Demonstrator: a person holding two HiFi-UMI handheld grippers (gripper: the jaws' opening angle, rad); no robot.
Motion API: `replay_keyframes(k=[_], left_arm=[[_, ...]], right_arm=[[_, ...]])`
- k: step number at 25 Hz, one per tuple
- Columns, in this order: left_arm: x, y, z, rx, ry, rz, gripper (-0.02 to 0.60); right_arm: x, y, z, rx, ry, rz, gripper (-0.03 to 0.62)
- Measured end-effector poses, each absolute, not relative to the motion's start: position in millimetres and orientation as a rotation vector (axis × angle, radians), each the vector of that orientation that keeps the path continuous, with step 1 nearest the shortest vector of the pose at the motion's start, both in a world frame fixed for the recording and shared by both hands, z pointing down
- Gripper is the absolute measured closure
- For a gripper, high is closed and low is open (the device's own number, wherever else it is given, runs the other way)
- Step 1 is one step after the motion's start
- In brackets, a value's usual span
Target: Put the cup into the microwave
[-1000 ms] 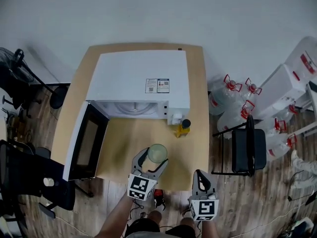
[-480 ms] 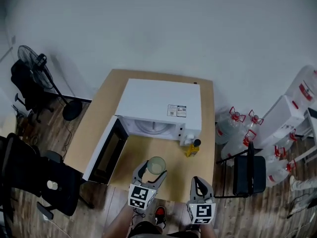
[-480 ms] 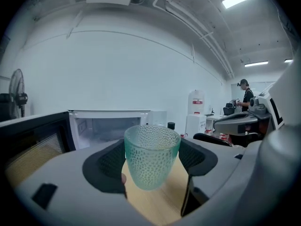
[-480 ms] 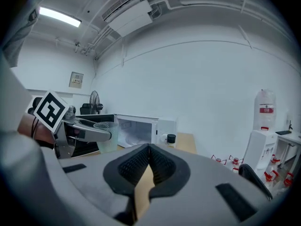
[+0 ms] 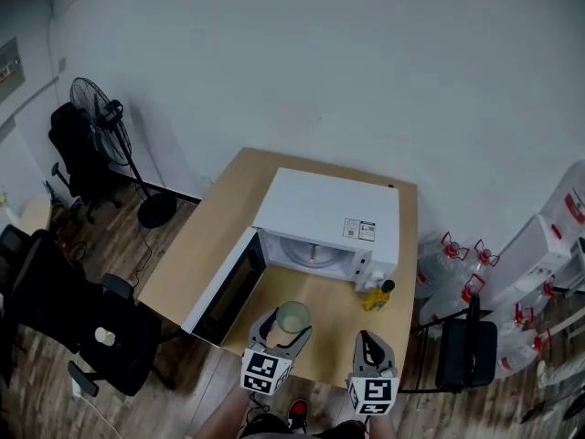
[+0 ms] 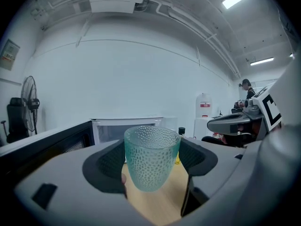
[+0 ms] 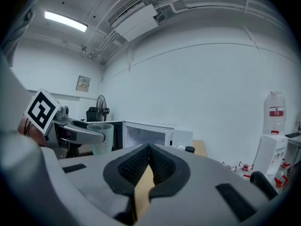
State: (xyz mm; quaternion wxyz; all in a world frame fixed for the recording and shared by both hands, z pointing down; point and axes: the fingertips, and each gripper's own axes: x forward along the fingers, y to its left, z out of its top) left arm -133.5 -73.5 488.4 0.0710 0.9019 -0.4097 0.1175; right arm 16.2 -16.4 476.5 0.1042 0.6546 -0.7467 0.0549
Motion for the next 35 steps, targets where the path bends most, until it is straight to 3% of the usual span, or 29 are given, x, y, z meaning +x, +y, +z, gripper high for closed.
replay_keyframes(k=[15,35], left_arm=[[-142.6,-92.5,490.9,2.675,-1.293,0.359,0.213],[-112.2,-203.2,543.5,2.582,-1.316,0.422,0.213]], right_arm=[[7.2,-57.0,473.7,1.889,-2.265,0.157,0.577],[10.5,-165.0,527.6,1.762,-2.344,0.29,0.577]])
